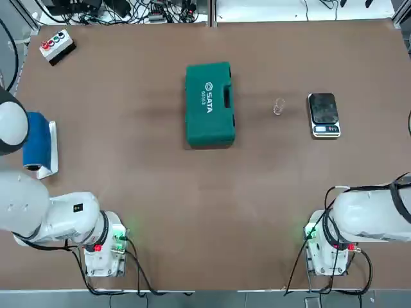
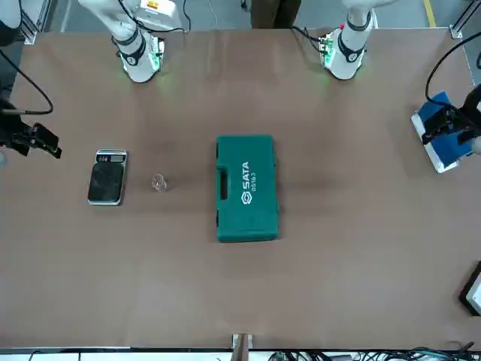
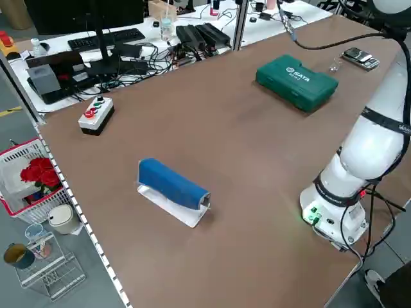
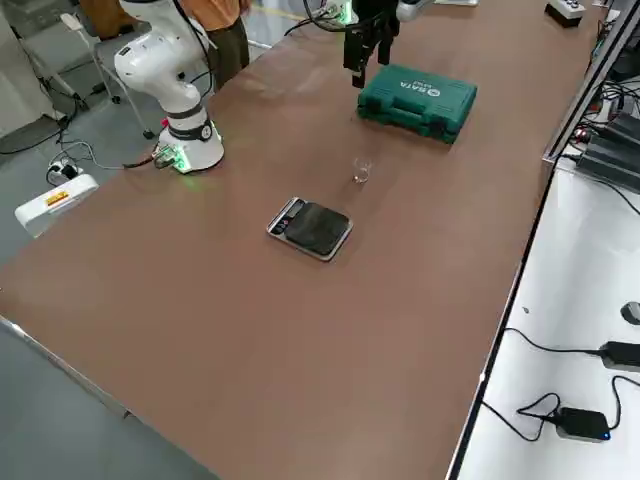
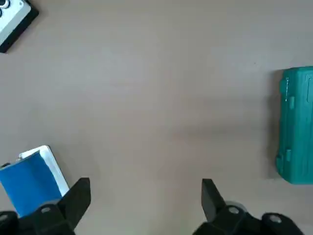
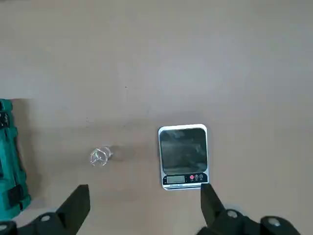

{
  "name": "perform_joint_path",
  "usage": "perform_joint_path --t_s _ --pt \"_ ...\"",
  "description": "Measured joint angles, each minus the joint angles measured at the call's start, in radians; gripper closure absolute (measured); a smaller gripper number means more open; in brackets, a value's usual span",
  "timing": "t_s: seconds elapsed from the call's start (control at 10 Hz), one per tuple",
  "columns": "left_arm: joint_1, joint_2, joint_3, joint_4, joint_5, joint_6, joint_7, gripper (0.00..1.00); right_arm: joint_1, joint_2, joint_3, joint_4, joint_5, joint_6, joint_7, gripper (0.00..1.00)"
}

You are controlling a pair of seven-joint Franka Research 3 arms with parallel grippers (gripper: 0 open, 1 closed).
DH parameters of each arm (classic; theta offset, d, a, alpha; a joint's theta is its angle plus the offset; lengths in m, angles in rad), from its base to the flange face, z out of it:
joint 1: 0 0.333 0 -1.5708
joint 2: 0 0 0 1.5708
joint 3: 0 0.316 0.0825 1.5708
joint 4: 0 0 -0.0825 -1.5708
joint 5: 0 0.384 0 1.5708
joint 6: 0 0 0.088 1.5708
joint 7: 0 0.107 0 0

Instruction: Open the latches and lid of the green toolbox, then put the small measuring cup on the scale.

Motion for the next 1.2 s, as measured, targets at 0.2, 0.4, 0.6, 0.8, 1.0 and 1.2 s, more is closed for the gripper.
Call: perform_joint_path --t_s 0.2,0.4,0.6,0.8,1.0,1.2 --pt "0.033 0.007 0.001 -0.007 -0.041 -0.001 -0.002 0.02 0.008 0.002 0.004 -0.019 0.020 0.006 0.004 0.00" --pt "0.046 0.034 0.001 -0.011 -0.080 0.024 -0.035 0.11 0.011 0.007 0.006 -0.091 0.102 0.042 0.006 0.00" --pt "0.045 0.069 -0.007 -0.021 -0.099 0.051 -0.052 0.31 0.011 0.013 0.006 -0.203 0.217 0.092 0.007 0.00" --pt "0.051 0.096 -0.005 -0.024 -0.203 0.058 -0.062 0.62 0.014 0.014 0.008 -0.290 0.344 0.151 0.007 0.00" --pt "0.074 0.126 -0.004 -0.030 -0.289 0.058 -0.063 0.92 0.055 0.015 0.017 -0.392 0.429 0.274 0.006 0.00" --pt "0.044 0.191 -0.014 -0.049 -0.332 0.076 -0.062 0.99 0.091 0.027 0.093 -0.462 0.455 0.397 0.003 0.00"
